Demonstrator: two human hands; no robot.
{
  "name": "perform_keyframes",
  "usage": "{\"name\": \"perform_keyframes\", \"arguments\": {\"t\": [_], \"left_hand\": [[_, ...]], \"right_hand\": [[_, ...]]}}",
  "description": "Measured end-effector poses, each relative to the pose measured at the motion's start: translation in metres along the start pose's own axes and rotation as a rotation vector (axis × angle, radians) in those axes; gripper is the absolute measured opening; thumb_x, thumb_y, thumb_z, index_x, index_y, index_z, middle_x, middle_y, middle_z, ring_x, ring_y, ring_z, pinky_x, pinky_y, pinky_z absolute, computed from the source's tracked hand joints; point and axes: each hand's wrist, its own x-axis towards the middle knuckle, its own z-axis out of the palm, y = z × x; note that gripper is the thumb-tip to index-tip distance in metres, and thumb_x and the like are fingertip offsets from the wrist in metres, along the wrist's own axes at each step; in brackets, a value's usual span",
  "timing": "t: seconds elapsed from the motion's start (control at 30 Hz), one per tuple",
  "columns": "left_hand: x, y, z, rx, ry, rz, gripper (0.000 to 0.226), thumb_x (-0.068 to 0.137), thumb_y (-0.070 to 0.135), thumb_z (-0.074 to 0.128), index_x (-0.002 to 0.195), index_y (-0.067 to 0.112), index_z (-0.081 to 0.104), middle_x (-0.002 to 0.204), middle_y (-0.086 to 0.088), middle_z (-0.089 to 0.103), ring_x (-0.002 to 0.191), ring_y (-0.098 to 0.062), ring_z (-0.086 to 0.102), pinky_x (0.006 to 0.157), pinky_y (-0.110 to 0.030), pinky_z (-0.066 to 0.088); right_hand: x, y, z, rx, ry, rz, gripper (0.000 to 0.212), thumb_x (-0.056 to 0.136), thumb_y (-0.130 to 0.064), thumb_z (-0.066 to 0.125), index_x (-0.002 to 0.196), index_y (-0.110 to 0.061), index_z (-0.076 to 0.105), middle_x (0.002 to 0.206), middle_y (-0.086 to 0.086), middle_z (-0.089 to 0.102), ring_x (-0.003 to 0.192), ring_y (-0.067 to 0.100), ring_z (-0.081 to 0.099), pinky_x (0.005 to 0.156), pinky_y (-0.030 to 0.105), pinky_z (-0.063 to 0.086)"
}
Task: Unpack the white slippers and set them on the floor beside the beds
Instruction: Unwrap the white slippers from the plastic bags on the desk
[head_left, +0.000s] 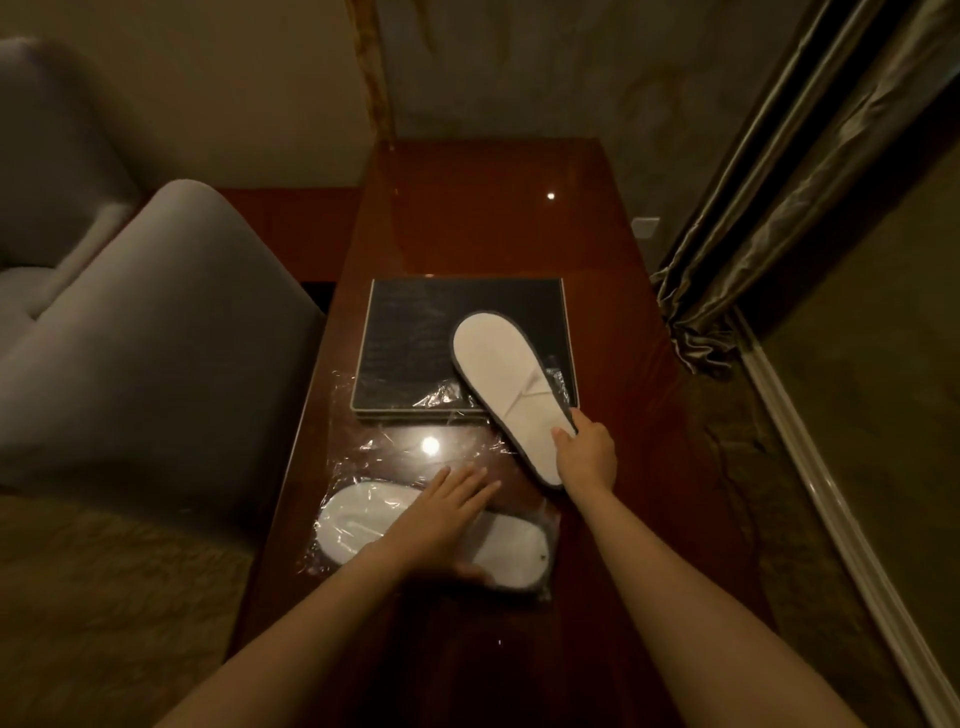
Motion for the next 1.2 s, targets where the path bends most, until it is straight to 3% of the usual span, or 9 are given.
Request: {"name": "perform_keyframes", "arguments": {"t": [0.1, 0.23, 0.37, 0.5, 0.63, 0.77, 0.87, 1.0, 1.2], "left_hand": [[-0.004, 0.002, 0.009, 0.005, -0.081, 0.006, 0.12, 0.061, 0.071, 0.063, 0.151, 0.022, 0.001, 0.161, -0.006, -0.001, 0.148, -0.024, -0.007, 0.118, -0.041, -0.01], [-0.003, 0.005, 0.013, 0.026, -0.058, 0.009, 0.118, 0.06, 0.064, 0.068, 0.151, 0.023, 0.004, 0.159, -0.008, 0.01, 0.146, -0.025, 0.005, 0.12, -0.043, -0.003], [-0.003, 0.011, 0.011, 0.072, 0.003, -0.001, 0.111, 0.063, 0.058, 0.068, 0.15, 0.019, 0.012, 0.15, -0.01, 0.027, 0.139, -0.026, 0.022, 0.12, -0.043, 0.005], [-0.007, 0.014, 0.01, 0.076, 0.056, 0.0, 0.107, 0.062, 0.056, 0.066, 0.148, 0.017, 0.018, 0.141, -0.009, 0.035, 0.128, -0.026, 0.031, 0.115, -0.038, 0.017], [-0.013, 0.018, 0.003, -0.025, 0.147, -0.038, 0.107, 0.059, 0.06, 0.064, 0.147, 0.019, 0.019, 0.14, -0.006, 0.037, 0.125, -0.023, 0.033, 0.11, -0.032, 0.028], [-0.016, 0.028, -0.018, -0.092, 0.26, -0.085, 0.108, 0.055, 0.066, 0.06, 0.146, 0.02, 0.023, 0.135, -0.004, 0.042, 0.123, -0.02, 0.036, 0.107, -0.031, 0.032], [-0.021, 0.036, -0.036, -0.115, 0.346, -0.112, 0.107, 0.053, 0.069, 0.061, 0.143, 0.022, 0.026, 0.134, -0.002, 0.043, 0.121, -0.02, 0.037, 0.106, -0.032, 0.032], [-0.028, 0.042, -0.055, -0.112, 0.417, -0.135, 0.108, 0.05, 0.072, 0.057, 0.142, 0.022, 0.028, 0.133, -0.002, 0.044, 0.12, -0.02, 0.037, 0.104, -0.031, 0.032], [-0.041, 0.044, -0.076, -0.131, 0.433, -0.17, 0.108, 0.052, 0.069, 0.061, 0.143, 0.024, 0.025, 0.136, -0.001, 0.043, 0.122, -0.019, 0.038, 0.104, -0.033, 0.037]], "right_hand": [[0.0, 0.003, 0.005, -0.125, 0.053, -0.047, 0.036, 0.093, -0.028, 0.048, 0.126, -0.015, 0.053, 0.116, 0.014, 0.059, 0.108, 0.03, 0.054, 0.091, 0.043, 0.047], [0.003, 0.006, 0.004, -0.212, 0.063, -0.095, 0.035, 0.093, -0.03, 0.048, 0.121, -0.011, 0.056, 0.114, 0.013, 0.063, 0.107, 0.029, 0.054, 0.088, 0.041, 0.046], [-0.008, 0.002, -0.008, -0.084, 0.096, -0.128, 0.039, 0.094, -0.029, 0.044, 0.128, -0.009, 0.048, 0.124, 0.01, 0.058, 0.115, 0.027, 0.051, 0.096, 0.042, 0.045], [-0.063, 0.021, -0.02, 0.037, 0.222, -0.238, 0.026, 0.092, -0.025, 0.048, 0.112, -0.013, 0.06, 0.109, 0.004, 0.065, 0.104, 0.02, 0.055, 0.087, 0.036, 0.048], [-0.12, 0.041, -0.019, -0.035, 0.097, -0.286, 0.028, 0.088, -0.034, 0.055, 0.111, -0.018, 0.06, 0.108, -0.001, 0.064, 0.1, 0.015, 0.053, 0.084, 0.025, 0.041], [-0.132, 0.03, -0.026, -0.025, 0.064, -0.359, 0.038, 0.088, -0.031, 0.056, 0.122, -0.016, 0.053, 0.118, -0.001, 0.06, 0.109, 0.016, 0.05, 0.089, 0.027, 0.042], [-0.131, 0.014, -0.039, -0.099, 0.165, -0.489, 0.023, 0.089, -0.022, 0.056, 0.108, -0.013, 0.063, 0.108, 0.002, 0.065, 0.098, 0.019, 0.056, 0.08, 0.029, 0.048], [-0.128, -0.001, -0.057, -0.11, 0.319, -0.624, 0.008, 0.075, -0.008, 0.072, 0.083, -0.011, 0.071, 0.08, 0.003, 0.072, 0.07, 0.019, 0.065, 0.058, 0.027, 0.052], [-0.123, -0.021, -0.082, 0.067, 0.4, -0.648, 0.005, 0.082, -0.008, 0.065, 0.084, -0.011, 0.069, 0.071, -0.002, 0.069, 0.061, 0.009, 0.063, 0.055, 0.015, 0.044]]}}
